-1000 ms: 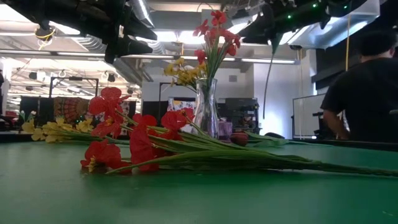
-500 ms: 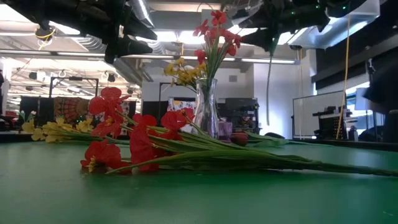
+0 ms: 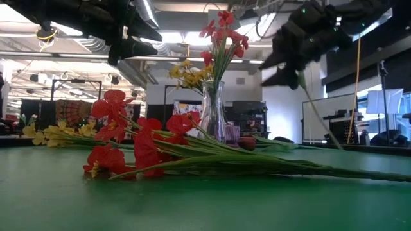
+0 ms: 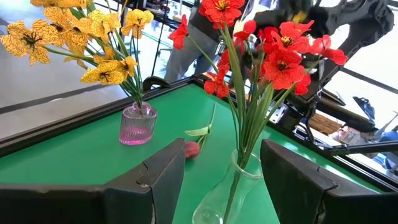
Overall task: Sort flowers into vase by color
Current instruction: Put the white flower into the purple vase
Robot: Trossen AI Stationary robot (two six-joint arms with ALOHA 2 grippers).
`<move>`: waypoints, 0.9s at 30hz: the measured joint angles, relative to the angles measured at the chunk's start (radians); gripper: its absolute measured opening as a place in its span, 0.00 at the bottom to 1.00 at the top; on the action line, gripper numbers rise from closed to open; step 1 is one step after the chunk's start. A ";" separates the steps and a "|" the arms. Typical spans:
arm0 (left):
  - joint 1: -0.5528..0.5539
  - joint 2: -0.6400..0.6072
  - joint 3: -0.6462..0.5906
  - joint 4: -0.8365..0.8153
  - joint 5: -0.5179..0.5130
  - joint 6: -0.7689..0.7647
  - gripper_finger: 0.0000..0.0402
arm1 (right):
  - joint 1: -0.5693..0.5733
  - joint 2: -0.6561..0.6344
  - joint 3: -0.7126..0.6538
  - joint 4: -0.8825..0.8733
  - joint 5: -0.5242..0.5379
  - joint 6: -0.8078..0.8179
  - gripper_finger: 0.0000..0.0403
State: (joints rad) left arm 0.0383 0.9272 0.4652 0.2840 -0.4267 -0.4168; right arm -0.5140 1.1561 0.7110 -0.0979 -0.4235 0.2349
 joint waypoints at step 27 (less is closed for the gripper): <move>0.000 0.000 0.000 0.000 0.000 -0.026 0.51 | 0.004 0.000 -0.178 0.274 -0.154 0.074 0.12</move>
State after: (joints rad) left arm 0.0383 0.9272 0.4652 0.2844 -0.4267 -0.4427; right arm -0.5102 1.1564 0.5335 0.1761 -0.5777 0.3094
